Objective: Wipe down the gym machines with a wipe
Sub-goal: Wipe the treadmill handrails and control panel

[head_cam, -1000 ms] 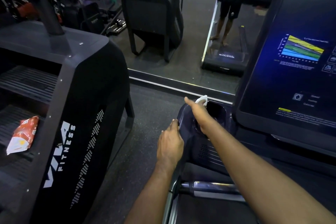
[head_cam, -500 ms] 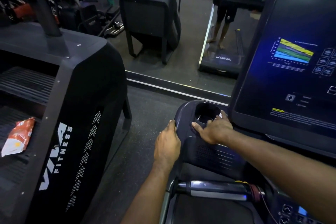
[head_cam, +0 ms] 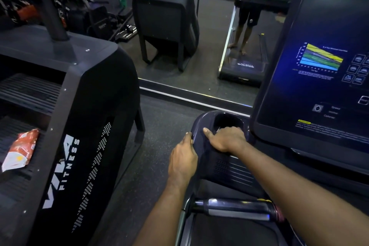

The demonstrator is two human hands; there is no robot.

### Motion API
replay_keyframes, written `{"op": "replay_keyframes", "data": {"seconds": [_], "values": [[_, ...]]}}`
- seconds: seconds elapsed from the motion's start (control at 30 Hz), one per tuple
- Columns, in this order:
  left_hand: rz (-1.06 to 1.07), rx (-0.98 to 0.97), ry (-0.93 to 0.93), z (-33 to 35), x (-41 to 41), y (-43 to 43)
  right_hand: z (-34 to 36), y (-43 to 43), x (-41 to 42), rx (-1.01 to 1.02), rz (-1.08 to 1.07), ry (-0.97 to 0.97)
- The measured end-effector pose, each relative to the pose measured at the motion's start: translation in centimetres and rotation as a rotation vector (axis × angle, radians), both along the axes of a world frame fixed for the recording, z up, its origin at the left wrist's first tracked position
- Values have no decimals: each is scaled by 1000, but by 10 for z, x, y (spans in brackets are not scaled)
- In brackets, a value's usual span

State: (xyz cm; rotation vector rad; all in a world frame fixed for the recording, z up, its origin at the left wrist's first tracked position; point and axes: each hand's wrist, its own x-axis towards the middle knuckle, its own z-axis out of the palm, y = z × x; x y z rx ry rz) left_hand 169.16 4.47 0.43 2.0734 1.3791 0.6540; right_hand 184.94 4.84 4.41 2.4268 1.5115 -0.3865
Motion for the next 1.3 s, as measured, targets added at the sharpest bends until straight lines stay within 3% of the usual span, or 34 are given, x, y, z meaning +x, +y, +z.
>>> {"op": "replay_keyframes", "data": {"seconds": [0.07, 0.23, 0.3, 0.4, 0.5, 0.57, 0.6, 0.73, 0.8, 0.93, 1.1, 1.17, 1.3], "values": [[1, -9, -10, 0, 0, 0, -2, 5, -5, 93, -152, 203], [-2, 8, -27, -3, 1, 0, -25, 34, 0, 374, -661, 935], [2, 9, -20, -4, 1, 1, -51, 50, 8, 464, -735, 1022], [10, 12, -14, -5, 2, 1, -29, 33, -7, 440, -624, 904], [14, 8, -2, -5, 1, 1, -20, 11, -4, 303, -374, 518], [17, 6, 5, -6, 2, 2, -19, 6, 3, 264, -289, 385], [16, 6, 6, -6, 2, 2, -19, 8, 5, 258, -298, 405], [12, 0, -1, -8, 2, 3, -16, 22, 3, 344, -525, 840], [13, 2, -7, -8, 2, 2, -22, 17, -3, 314, -433, 772], [13, 1, 4, -10, 2, 4, -27, -26, -7, 375, -124, 455], [5, 3, -1, -9, 1, 2, -40, -74, -17, 338, 40, 243], [4, 9, 2, -9, 1, 2, -38, -75, -18, 334, 19, 227], [-8, 6, -3, -5, 0, -1, -29, -50, -19, 288, -58, 376]]}}
